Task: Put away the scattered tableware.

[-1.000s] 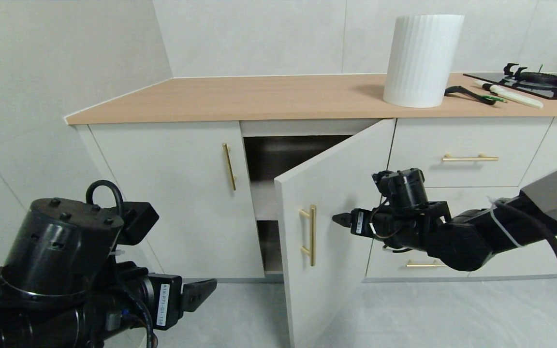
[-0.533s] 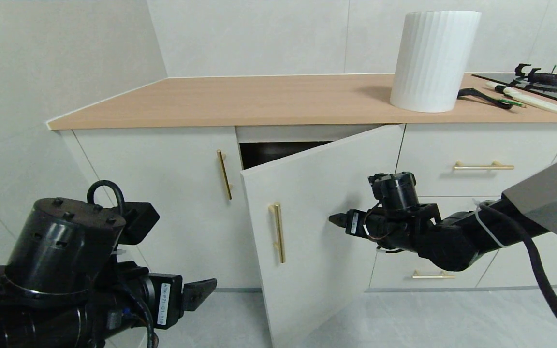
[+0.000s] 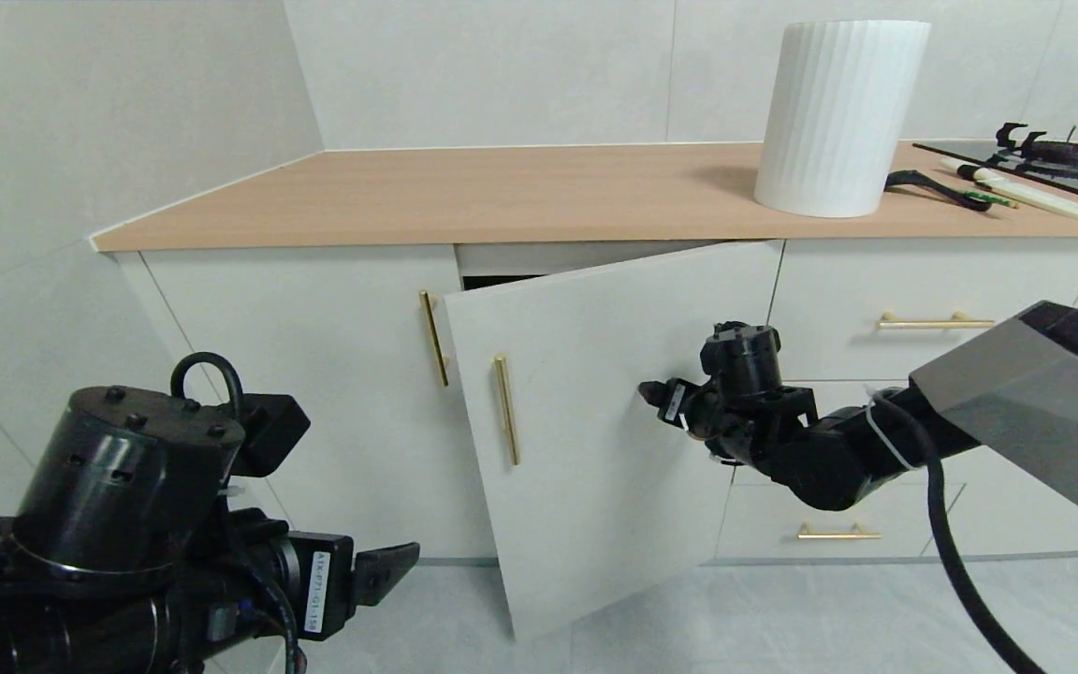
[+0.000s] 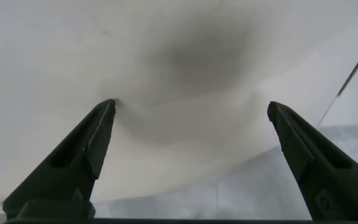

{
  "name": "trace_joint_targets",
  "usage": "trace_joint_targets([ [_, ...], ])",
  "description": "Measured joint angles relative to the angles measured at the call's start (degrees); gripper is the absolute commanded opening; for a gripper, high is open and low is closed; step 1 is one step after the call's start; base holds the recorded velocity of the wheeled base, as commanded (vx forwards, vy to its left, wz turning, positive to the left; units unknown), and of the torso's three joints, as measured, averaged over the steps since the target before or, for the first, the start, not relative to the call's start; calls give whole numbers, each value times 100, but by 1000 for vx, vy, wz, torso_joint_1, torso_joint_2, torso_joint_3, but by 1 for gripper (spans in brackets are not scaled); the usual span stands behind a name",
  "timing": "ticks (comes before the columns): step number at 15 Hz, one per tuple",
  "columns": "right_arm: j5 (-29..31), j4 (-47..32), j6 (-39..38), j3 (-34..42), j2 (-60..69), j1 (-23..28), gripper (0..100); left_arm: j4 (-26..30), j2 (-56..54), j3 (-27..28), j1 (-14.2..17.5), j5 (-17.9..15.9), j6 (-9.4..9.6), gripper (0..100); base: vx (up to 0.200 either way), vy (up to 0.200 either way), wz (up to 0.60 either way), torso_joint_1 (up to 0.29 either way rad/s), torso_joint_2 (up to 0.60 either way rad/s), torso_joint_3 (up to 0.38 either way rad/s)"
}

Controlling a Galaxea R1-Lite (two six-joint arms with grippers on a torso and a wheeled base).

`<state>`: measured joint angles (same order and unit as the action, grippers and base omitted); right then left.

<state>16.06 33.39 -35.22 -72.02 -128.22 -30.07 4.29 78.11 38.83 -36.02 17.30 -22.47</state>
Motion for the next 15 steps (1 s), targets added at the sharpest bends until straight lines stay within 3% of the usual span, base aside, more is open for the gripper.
trace_joint_targets([
  [8,1178,88,-59,-978,-800,21,100,2,15,-7,0,-1,0,100,0,0,0,0,0,0],
  [13,2369,163,9,-2018,-1459,39,100,-2,15,-7,0,-1,-2,100,0,0,0,0,0,0],
  [15,2439,167,7,-2181,-1593,67,100,0,12,-7,-2,-1,0,100,0,0,0,0,0,0],
])
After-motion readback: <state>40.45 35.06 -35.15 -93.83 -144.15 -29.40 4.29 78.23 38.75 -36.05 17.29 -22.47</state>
